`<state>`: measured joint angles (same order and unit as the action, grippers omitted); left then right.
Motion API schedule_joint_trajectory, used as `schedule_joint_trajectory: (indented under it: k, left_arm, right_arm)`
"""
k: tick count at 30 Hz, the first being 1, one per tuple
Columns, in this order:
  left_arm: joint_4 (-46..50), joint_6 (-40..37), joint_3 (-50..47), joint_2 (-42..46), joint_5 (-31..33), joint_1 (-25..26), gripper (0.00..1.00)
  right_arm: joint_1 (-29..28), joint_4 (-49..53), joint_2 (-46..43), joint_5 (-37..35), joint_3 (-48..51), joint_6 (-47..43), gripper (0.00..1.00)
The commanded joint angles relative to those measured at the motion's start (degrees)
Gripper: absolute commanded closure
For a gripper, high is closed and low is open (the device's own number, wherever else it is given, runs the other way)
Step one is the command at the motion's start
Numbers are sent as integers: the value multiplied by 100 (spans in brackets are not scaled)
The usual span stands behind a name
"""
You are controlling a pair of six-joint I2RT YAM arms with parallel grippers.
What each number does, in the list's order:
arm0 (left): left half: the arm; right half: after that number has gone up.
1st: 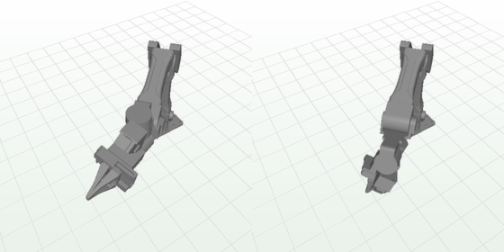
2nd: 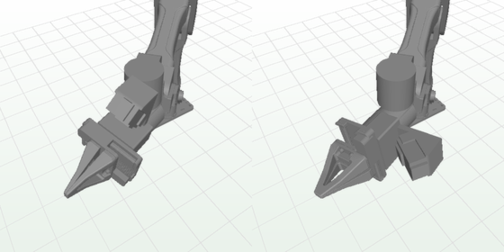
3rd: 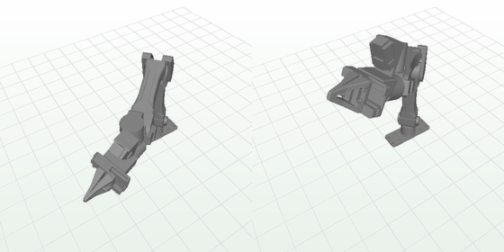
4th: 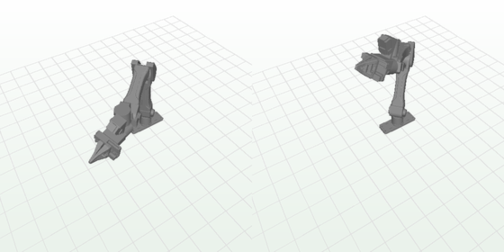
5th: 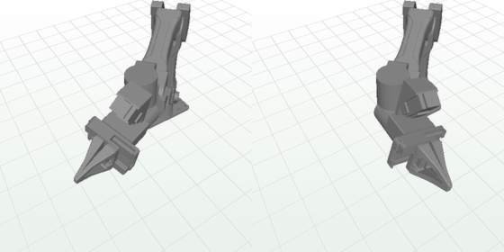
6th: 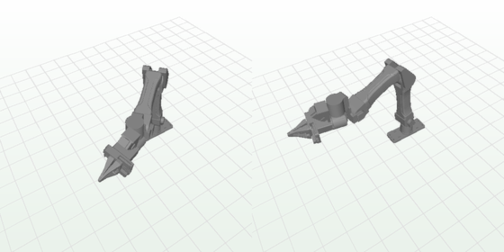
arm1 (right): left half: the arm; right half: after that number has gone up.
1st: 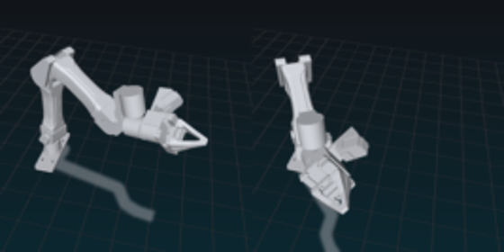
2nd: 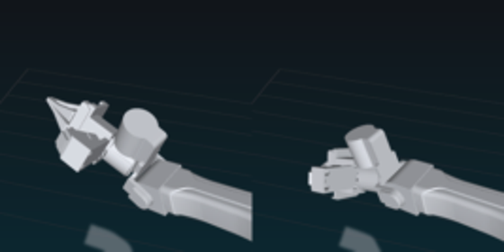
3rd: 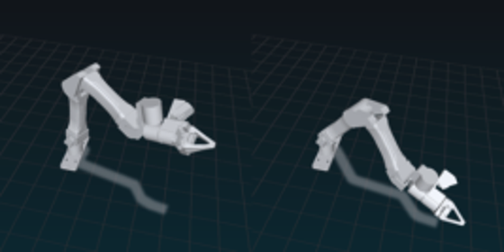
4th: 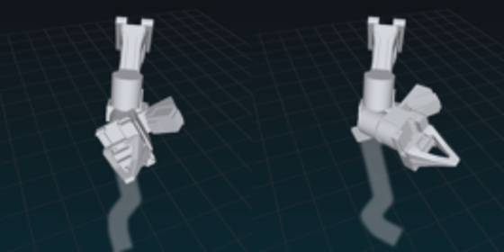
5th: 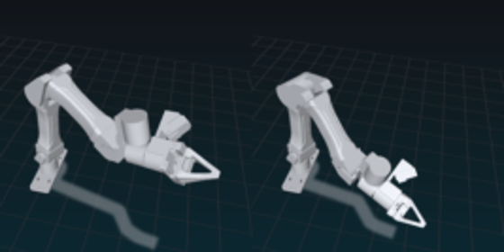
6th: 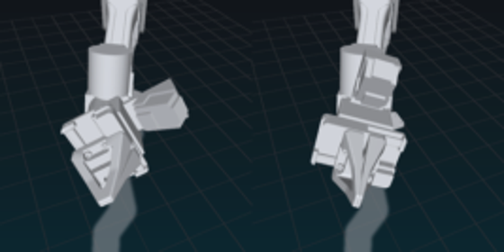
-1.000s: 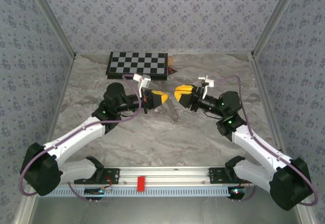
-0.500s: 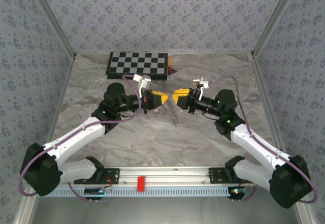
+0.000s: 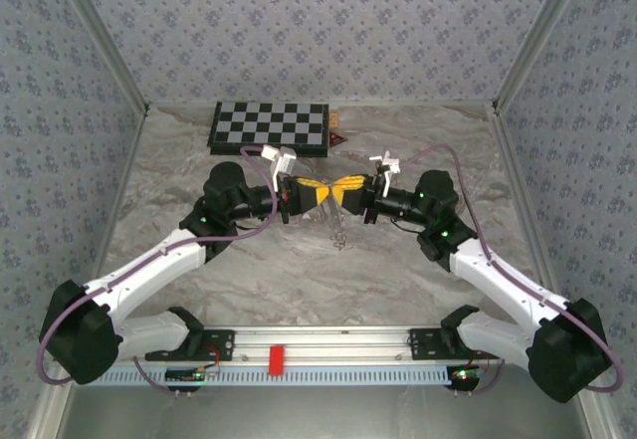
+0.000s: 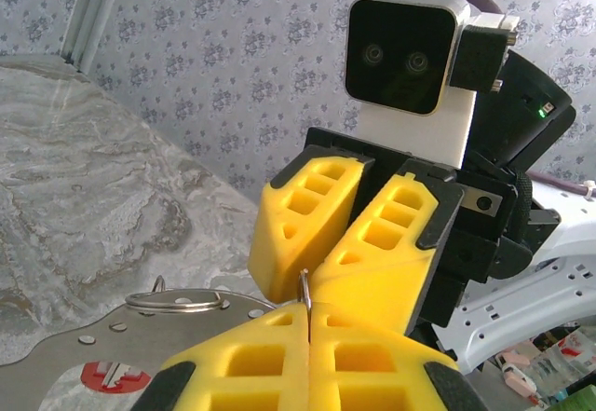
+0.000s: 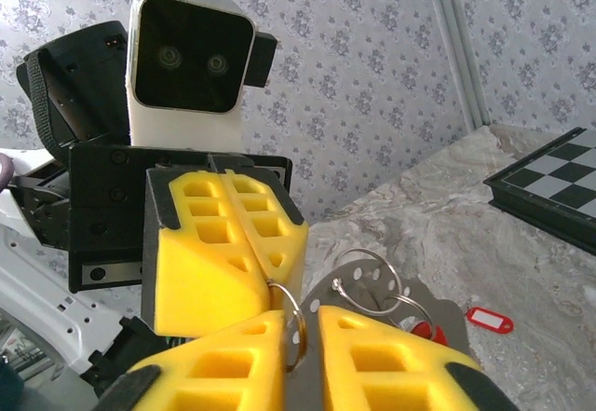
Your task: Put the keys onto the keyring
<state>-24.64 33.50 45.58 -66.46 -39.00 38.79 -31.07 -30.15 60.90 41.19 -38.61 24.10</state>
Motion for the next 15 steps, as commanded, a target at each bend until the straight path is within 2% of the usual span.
schedule_joint_trajectory:
  k: [1,3,11,15]
  left_arm:
    - [-160,-107,308,36,-107,33,100]
    - [-162,-110,301,35,-103,30,100]
    - [-352,-14,267,-93,-258,67,100]
    - [-385,-10,285,-137,-257,104,92]
  right_arm:
    - [-48,54,40,128,-243,-99,91]
    - [-55,46,54,154,-259,-96,100]
    - [-135,-22,79,179,-256,-54,100]
    - [-168,-75,108,170,-252,-32,100]
